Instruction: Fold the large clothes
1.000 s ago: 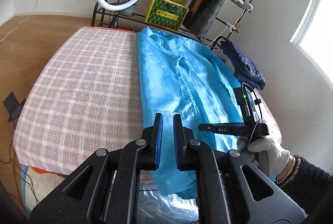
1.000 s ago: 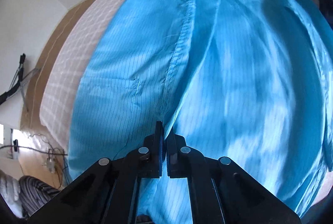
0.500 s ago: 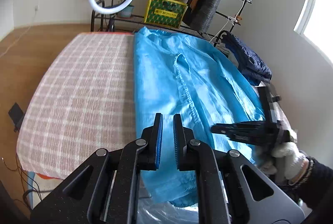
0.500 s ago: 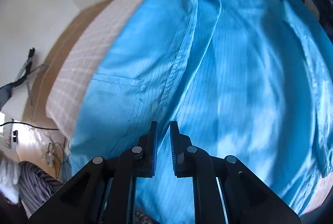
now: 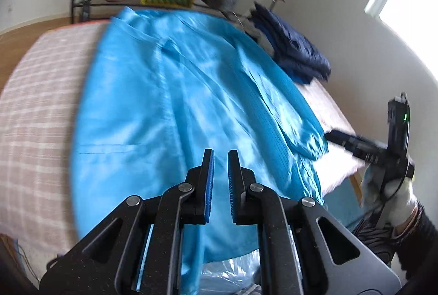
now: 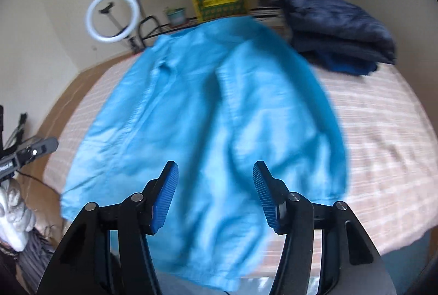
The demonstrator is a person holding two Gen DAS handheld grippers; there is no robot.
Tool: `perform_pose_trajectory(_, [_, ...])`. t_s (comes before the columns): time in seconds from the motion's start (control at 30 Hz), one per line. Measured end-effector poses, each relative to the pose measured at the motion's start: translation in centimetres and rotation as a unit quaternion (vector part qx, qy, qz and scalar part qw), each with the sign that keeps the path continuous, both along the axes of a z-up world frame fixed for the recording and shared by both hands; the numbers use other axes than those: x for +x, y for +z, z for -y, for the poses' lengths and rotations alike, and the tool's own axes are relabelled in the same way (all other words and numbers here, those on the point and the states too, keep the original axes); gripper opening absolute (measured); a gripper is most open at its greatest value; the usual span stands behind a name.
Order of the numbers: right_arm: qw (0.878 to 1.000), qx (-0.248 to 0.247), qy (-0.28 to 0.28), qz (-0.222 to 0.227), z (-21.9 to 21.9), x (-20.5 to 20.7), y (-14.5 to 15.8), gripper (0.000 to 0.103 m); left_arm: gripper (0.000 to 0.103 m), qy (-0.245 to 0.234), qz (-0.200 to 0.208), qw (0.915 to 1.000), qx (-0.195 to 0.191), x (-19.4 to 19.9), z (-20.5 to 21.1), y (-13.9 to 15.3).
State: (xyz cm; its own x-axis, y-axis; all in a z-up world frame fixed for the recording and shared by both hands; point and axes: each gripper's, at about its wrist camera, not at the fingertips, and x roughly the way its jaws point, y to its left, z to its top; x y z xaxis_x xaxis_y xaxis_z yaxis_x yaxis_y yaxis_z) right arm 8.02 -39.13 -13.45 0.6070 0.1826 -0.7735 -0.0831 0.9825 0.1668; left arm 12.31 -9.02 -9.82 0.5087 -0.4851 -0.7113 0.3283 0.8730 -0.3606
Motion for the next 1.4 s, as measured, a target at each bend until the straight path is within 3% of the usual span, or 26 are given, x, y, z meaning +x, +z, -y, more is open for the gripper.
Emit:
perform_pose_trajectory(0.07, [0.999,-0.001,-0.035,-0.011,2.3,0.6,-0.5,0.056,0.008,-0.02,-0.01,0.9997,0.004,0.5,1.7,-1.1])
perform_pose_trajectory(0.17, [0.996,0.007,-0.081,-0.032,5.4,1.8,-1.6,0.067,0.008,-0.045,-0.016,0.9987,0.016,1.2,4.2,-2.6])
perform_pose_trajectory(0.3, [0.991,0.002,-0.124,-0.048,9.1,2.6,-3.3,0.068,0.008,-0.068,-0.02,0.9974,0.011,1.9,6.1,-4.2])
perform_pose_trajectory(0.43, [0.979,0.09,-0.162,-0.084,12.0,3.0,-5.7,0.068,0.008,-0.079,-0.054,0.9954,0.007,2.7,7.1,-6.5])
perform_pose_trajectory(0.57, [0.969,0.152,-0.175,-0.083,13.0,2.9,-7.1,0.07,0.008,-0.091,-0.067,0.9935,0.006,3.3,8.1,-7.0])
perform_pose_trajectory(0.7, [0.969,0.191,-0.138,-0.078,11.9,3.1,-6.7,0.071,0.008,-0.103,-0.073,0.992,-0.003,3.5,9.4,-6.9])
perform_pose_trajectory(0.77, [0.977,0.158,-0.117,-0.083,10.5,3.6,-6.2,0.061,0.008,-0.112,-0.075,0.9909,0.0,3.5,10.3,-7.1])
perform_pose_trajectory(0.83, [0.983,0.118,-0.098,-0.103,9.5,4.4,-6.0,0.001,0.008,-0.119,-0.075,0.9901,0.006,3.4,11.3,-7.2])
perform_pose_trajectory(0.9, [0.986,0.091,-0.093,-0.1,8.9,4.6,-4.8,0.001,0.008,-0.125,-0.077,0.9892,0.006,3.4,12.2,-7.2])
perform_pose_trajectory(0.97, [0.992,0.04,-0.099,-0.069,8.7,4.6,-2.1,0.001,0.008,-0.128,-0.075,0.9889,0.003,3.5,13.1,-7.1])
perform_pose_trajectory(1.1, [0.991,-0.024,-0.131,0.011,10.2,3.8,3.8,0.0,0.008,-0.132,-0.1,0.985,-0.048,4.3,14.7,-7.6])
perform_pose_trajectory(1.17, [0.987,-0.059,-0.14,0.043,10.8,3.5,6.5,0.0,0.008,-0.13,-0.099,0.9862,-0.028,4.7,16.0,-8.3])
perform_pose_trajectory(1.23, [0.986,-0.066,-0.142,0.063,11.4,3.1,8.2,0.0,0.008,-0.134,-0.093,0.9865,0.01,4.6,17.4,-9.4])
perform_pose_trajectory(1.3, [0.987,-0.052,-0.134,0.072,11.3,2.9,9.4,0.0,0.008,-0.135,-0.088,0.9868,0.017,4.2,17.8,-9.7])
perform_pose_trajectory(1.4, [0.993,-0.004,-0.108,0.043,11.4,3.1,8.1,0.002,0.008,-0.147,-0.086,0.9852,0.019,3.7,17.5,-9.2])
